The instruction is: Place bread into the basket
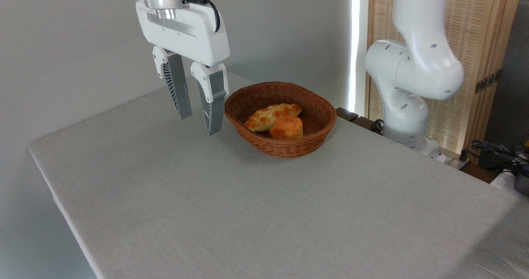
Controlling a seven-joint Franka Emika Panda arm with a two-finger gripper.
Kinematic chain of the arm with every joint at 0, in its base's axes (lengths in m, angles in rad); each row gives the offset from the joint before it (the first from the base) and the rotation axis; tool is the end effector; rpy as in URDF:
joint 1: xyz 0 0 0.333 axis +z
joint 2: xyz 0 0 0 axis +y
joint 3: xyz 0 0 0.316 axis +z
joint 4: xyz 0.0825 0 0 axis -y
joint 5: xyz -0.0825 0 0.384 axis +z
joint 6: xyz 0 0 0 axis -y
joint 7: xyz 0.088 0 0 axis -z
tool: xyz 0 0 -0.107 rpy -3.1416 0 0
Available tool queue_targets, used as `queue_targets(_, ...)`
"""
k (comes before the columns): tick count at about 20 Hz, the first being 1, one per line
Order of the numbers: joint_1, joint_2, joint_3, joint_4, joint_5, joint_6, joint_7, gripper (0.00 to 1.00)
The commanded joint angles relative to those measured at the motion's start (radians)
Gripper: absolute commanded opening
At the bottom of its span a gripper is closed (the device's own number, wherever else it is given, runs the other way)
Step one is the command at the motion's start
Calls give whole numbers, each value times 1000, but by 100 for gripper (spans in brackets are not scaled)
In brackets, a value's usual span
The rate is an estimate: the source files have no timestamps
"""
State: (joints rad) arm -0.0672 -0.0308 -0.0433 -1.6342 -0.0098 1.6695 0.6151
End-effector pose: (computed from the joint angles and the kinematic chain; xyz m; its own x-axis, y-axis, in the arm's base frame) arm 0.5506 -0.0624 0.6204 0.7466 -0.6627 0.0588 -0.6621 -0.7488 -0.0312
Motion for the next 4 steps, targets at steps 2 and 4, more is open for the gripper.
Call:
queue_targets(2, 17, -3, -7, 10, -24, -17, 3, 100)
queue_targets(4, 17, -1, -7, 10, -22, -16, 2, 100)
